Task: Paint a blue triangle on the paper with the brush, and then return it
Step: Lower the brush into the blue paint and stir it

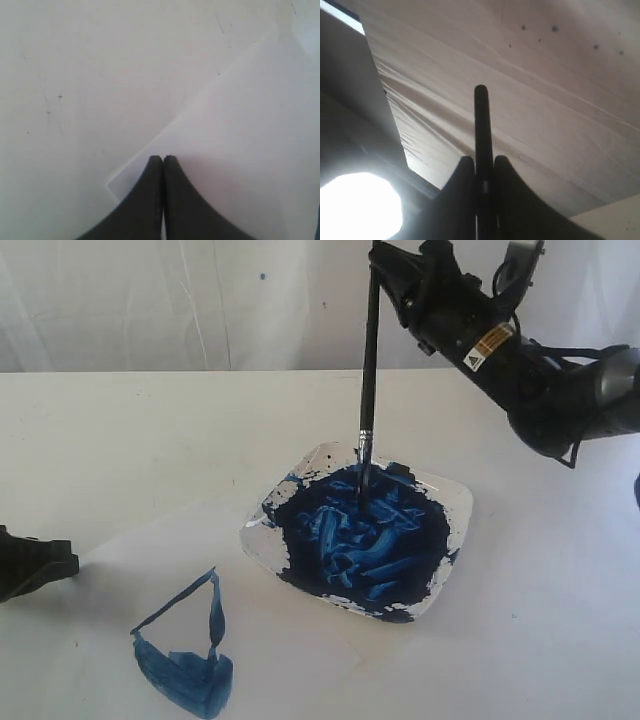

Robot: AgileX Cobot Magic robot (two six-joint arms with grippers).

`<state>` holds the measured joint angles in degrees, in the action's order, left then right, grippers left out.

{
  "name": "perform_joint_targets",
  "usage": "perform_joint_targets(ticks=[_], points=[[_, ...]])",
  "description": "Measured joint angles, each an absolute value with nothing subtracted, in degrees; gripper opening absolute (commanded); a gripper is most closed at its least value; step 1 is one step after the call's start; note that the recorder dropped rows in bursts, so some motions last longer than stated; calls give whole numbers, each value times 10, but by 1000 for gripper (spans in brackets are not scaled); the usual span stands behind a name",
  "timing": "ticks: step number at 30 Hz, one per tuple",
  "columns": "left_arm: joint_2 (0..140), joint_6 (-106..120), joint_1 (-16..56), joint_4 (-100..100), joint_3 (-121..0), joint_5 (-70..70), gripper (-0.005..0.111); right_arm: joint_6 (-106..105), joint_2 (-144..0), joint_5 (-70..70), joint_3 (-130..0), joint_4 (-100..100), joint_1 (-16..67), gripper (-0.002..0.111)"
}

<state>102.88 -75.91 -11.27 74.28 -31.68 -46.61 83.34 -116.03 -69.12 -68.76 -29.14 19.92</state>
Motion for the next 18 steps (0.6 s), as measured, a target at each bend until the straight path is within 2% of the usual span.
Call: perform_joint_targets(ticks=[18], points=[[1029, -759, -113, 743, -317, -466, 0, 821, -1251, -690, -688, -176, 199, 0]])
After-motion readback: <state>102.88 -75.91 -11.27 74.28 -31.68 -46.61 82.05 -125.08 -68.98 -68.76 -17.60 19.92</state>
